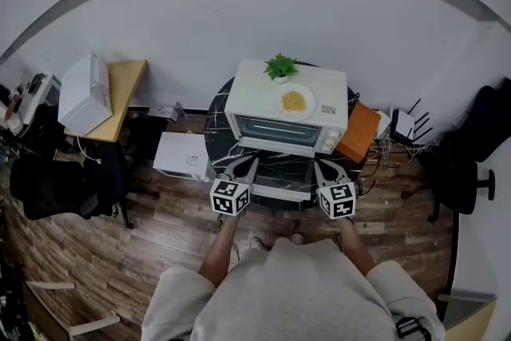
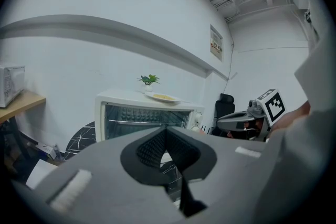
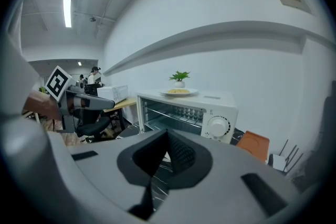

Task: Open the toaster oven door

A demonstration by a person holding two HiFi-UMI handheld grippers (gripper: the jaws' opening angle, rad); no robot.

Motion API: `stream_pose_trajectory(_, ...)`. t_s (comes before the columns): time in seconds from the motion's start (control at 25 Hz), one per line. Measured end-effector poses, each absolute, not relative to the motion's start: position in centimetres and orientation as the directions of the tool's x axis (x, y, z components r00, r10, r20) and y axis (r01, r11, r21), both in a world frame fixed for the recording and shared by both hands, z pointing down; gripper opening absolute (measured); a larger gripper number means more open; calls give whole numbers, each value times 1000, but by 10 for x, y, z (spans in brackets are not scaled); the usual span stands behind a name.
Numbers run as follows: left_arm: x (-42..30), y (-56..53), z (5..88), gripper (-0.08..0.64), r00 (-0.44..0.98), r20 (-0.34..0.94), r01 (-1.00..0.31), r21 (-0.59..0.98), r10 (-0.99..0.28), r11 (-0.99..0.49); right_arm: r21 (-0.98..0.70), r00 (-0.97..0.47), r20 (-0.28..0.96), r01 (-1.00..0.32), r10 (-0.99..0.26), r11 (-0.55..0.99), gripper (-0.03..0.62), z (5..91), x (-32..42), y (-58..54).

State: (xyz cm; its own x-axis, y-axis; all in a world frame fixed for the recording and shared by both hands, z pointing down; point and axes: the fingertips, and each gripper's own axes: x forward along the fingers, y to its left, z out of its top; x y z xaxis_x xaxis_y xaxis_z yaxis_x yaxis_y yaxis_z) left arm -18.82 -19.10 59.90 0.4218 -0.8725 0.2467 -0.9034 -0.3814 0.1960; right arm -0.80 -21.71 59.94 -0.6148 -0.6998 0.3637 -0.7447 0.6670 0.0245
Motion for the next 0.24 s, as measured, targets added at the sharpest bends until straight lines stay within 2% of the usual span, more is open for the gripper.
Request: stream_pose_trajectory(0.24, -191, -194, 600, 11, 423, 248, -903, 198, -872, -382, 24, -617, 360, -744, -700, 668, 12, 600, -12, -218)
